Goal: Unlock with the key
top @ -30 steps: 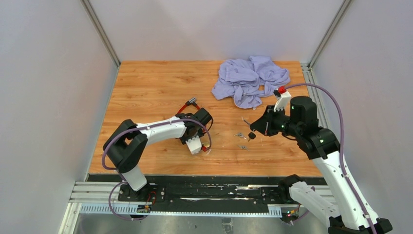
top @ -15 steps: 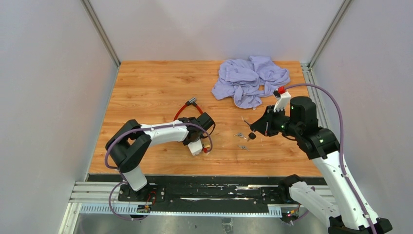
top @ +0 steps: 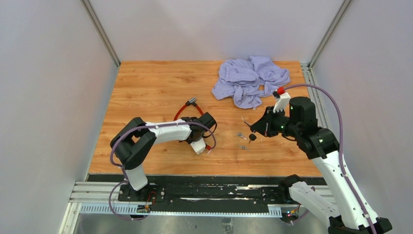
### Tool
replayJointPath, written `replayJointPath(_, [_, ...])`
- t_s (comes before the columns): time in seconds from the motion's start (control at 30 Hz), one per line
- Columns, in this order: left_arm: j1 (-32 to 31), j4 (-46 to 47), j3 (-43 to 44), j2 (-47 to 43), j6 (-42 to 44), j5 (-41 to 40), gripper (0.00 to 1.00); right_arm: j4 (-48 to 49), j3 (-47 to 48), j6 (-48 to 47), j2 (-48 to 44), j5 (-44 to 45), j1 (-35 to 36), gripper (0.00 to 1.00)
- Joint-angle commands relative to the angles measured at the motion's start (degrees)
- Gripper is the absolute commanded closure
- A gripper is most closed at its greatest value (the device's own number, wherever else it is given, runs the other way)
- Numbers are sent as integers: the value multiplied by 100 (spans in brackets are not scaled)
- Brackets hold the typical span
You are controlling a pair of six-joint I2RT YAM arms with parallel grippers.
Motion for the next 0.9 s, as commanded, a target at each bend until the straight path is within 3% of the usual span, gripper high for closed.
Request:
replayJointPath(0.0, [0,-255,378,177,-769,92,83,-45,28,-104,-60,59,-90,99])
replayJointPath(0.1, [40,-299,470,-15,-1008,382,99,-112,64,-177,-13,74,-86,99])
replayJointPath(0.2, [180,-757,950,-205,-1732,979,100,-161,109,-230,35,98,-91,99])
replayJointPath(0.33, [587,-2256,2375,-70,-3130,2552,100,-155,140,-240,63,104,-86,100])
replayJointPath(0.4, [654,-2328,2393,-146,-3206,2725,100,-151,141,-247,91,109,-85,99])
replayJointPath(0.57, [471,-2198,1780,-154,-2996,2424,100,-139,102,-236,125,76,-85,100])
replayJointPath(0.87, [42,-2226,1673,691,-2765,743,98,-44,-102,-162,-7,79,-85,100])
